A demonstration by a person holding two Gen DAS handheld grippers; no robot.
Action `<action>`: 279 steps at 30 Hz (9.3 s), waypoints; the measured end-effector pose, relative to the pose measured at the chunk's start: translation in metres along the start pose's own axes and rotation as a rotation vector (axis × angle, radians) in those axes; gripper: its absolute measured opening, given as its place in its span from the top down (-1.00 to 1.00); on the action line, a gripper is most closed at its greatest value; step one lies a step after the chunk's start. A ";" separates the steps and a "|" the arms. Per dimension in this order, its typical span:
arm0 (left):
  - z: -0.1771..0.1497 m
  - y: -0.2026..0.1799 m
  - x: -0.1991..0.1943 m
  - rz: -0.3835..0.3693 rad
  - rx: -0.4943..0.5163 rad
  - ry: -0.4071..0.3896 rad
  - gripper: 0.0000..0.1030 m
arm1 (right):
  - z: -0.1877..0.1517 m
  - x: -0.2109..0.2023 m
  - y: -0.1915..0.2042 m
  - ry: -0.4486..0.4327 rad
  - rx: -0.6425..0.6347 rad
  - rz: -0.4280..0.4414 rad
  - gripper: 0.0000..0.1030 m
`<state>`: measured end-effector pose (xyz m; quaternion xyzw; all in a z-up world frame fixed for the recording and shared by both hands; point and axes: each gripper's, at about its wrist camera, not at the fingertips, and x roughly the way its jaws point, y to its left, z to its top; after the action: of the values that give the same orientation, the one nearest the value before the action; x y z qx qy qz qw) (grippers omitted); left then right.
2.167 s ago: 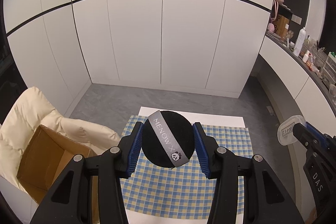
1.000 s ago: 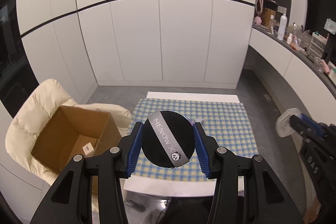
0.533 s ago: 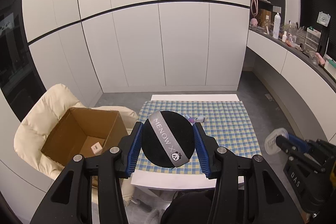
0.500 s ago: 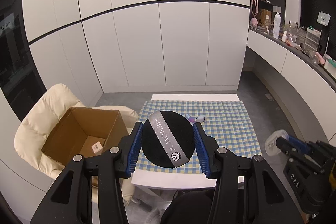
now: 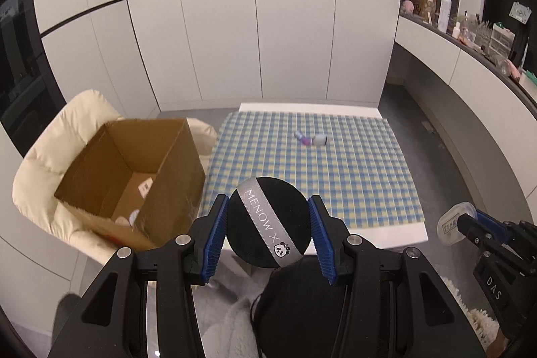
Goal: Organize objects
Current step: 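Carry the puff with the left tool while the right tool carries the case to the cardboard box, then open the left tool over the box while the right tool releases the clear case inside, then hold both open tools above the cardboard box, then withdraw both open tools from the cardboard box toward the checked cloth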
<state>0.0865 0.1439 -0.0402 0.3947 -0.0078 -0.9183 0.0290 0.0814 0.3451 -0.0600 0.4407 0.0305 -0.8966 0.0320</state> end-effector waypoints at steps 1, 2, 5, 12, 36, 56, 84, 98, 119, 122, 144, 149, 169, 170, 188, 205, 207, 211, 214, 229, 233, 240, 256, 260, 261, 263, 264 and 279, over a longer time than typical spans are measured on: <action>-0.005 -0.002 -0.001 -0.013 0.002 0.006 0.07 | -0.004 -0.002 0.002 0.002 -0.006 0.001 0.67; -0.008 -0.004 -0.001 -0.022 0.010 0.010 0.07 | -0.007 -0.003 0.003 0.005 -0.011 0.002 0.67; -0.015 -0.015 -0.001 -0.025 0.060 0.017 0.07 | -0.015 -0.006 0.007 0.014 -0.020 0.007 0.67; -0.020 -0.022 -0.012 -0.039 0.080 0.002 0.07 | -0.021 -0.017 0.009 0.005 -0.022 -0.014 0.67; -0.025 -0.004 -0.034 -0.031 0.042 -0.015 0.07 | -0.023 -0.036 0.010 -0.011 -0.027 -0.014 0.67; -0.042 0.079 -0.041 0.121 -0.127 0.001 0.07 | -0.013 -0.022 0.098 -0.011 -0.228 0.123 0.67; -0.077 0.171 -0.056 0.316 -0.333 0.048 0.07 | -0.019 -0.014 0.220 0.006 -0.489 0.312 0.67; -0.068 0.172 -0.043 0.285 -0.352 0.048 0.07 | -0.017 -0.002 0.230 0.030 -0.508 0.312 0.67; -0.043 0.200 -0.004 0.315 -0.395 0.073 0.07 | 0.016 0.019 0.248 0.018 -0.494 0.324 0.67; -0.036 0.205 0.000 0.318 -0.401 0.068 0.07 | 0.025 0.020 0.254 0.011 -0.495 0.329 0.67; 0.028 0.257 0.049 0.348 -0.427 0.024 0.06 | 0.100 0.058 0.324 -0.062 -0.492 0.352 0.67; 0.037 0.276 0.071 0.358 -0.455 0.039 0.06 | 0.116 0.078 0.348 -0.058 -0.493 0.365 0.67; 0.034 0.331 0.163 0.409 -0.448 0.153 0.06 | 0.121 0.171 0.425 0.022 -0.550 0.382 0.67; 0.032 0.332 0.166 0.412 -0.449 0.159 0.06 | 0.120 0.173 0.426 0.026 -0.553 0.381 0.67; 0.033 0.324 0.169 0.367 -0.380 0.125 -0.80 | 0.117 0.182 0.425 0.027 -0.528 0.409 -0.72; 0.033 0.326 0.154 0.380 -0.418 0.088 -0.99 | 0.125 0.174 0.418 -0.005 -0.481 0.413 -0.99; 0.033 0.327 0.153 0.386 -0.416 0.083 -0.99 | 0.126 0.173 0.418 -0.006 -0.481 0.416 -0.99; 0.033 0.328 0.151 0.388 -0.414 0.079 -0.99 | 0.125 0.174 0.418 -0.002 -0.486 0.418 -0.99; 0.032 0.327 0.151 0.383 -0.419 0.085 -0.99 | 0.124 0.175 0.417 0.004 -0.486 0.419 -0.99; 0.024 0.325 0.131 0.392 -0.435 0.094 -0.99 | 0.119 0.164 0.408 0.016 -0.455 0.423 -0.99; 0.021 0.323 0.117 0.394 -0.444 0.091 -0.99 | 0.117 0.150 0.401 0.005 -0.454 0.425 -0.99; 0.015 0.314 0.088 0.406 -0.442 0.083 -0.99 | 0.111 0.124 0.389 -0.011 -0.469 0.414 -0.99; -0.008 0.281 0.013 0.417 -0.426 0.049 -0.99 | 0.081 0.056 0.351 -0.039 -0.482 0.424 -0.99; -0.016 0.271 -0.006 0.421 -0.417 0.036 -0.99 | 0.071 0.039 0.338 -0.038 -0.477 0.434 -0.99; -0.019 0.267 -0.012 0.421 -0.417 0.032 -0.99 | 0.068 0.034 0.335 -0.040 -0.477 0.432 -0.99; -0.024 0.262 -0.019 0.416 -0.416 0.028 -0.99 | 0.062 0.025 0.328 -0.049 -0.482 0.426 -0.99; -0.027 0.259 -0.022 0.413 -0.416 0.028 -0.99 | 0.059 0.022 0.325 -0.050 -0.483 0.425 -0.99; -0.066 0.203 -0.062 0.390 -0.337 0.020 -0.99 | 0.007 -0.016 0.270 -0.020 -0.480 0.416 -0.99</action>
<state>0.1862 -0.0547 -0.0332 0.3845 0.0695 -0.8797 0.2710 0.1087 0.0764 -0.0500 0.4084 0.1502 -0.8422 0.3183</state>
